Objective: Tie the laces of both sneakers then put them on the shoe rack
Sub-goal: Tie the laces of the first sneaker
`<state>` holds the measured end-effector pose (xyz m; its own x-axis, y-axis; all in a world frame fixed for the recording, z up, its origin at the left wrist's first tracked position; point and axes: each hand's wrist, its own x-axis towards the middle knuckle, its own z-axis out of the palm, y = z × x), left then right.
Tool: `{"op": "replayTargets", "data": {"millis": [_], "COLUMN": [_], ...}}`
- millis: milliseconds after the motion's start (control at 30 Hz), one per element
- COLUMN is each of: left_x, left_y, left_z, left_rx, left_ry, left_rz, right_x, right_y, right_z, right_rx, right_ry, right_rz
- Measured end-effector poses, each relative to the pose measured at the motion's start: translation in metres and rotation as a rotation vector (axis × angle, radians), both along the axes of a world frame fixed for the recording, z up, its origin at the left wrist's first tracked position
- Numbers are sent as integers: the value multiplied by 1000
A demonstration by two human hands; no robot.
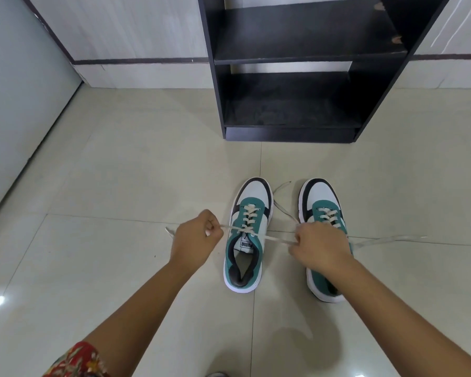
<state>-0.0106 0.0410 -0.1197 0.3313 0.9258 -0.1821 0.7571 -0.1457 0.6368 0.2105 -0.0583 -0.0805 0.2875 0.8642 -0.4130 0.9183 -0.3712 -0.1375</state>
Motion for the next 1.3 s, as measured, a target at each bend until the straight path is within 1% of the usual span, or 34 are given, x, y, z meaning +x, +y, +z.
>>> {"op": "replayTargets", "data": {"millis": [33,100,133,167,233,333,400,467,533,600,733,800,967,1233,1300], "left_x": [-1,-2,-1,0,2,7,8,8,7,6,6,5,3,4,4], "left_y": [0,-2,-3,-4,-4,-1,2,0,-2,-5,-5,-6,-9,-8,-6], "left_z": [-1,-4,-6,-8,-12,-14,-12,-12,-14,-17,-16,-15,-19,-18,-15], "left_rx": [4,-10,-9,8,92,206,254,278,269,235,134,90,92,66,25], "left_ry": [60,146,151,137,103,79,64,74,105,128,32,14,-6,-52,-60], "left_rz": [3,-54,-97,-143,-238,-349,-368,-356,-336,-321,-291,-276,-278,-274,-275], "right_x": [0,-6,-10,-13,-20,-32,-38,-39,-36,-31,-24,-21,-21,-20,-20], "right_y": [-1,-1,0,2,6,10,14,15,15,15,11,10,10,9,8], "right_z": [-2,-8,-10,-12,-14,-15,-18,-21,-23,-25,-26,-26,-30,-30,-30], "right_rx": [-83,-223,-253,-240,-105,149,223,239,234,207,140,119,67,25,19], "right_ry": [-69,-140,-159,-164,-105,112,181,229,297,318,332,341,413,422,418], "right_rz": [39,96,120,142,167,114,91,60,2,-46,-65,-69,-114,-94,-62]}}
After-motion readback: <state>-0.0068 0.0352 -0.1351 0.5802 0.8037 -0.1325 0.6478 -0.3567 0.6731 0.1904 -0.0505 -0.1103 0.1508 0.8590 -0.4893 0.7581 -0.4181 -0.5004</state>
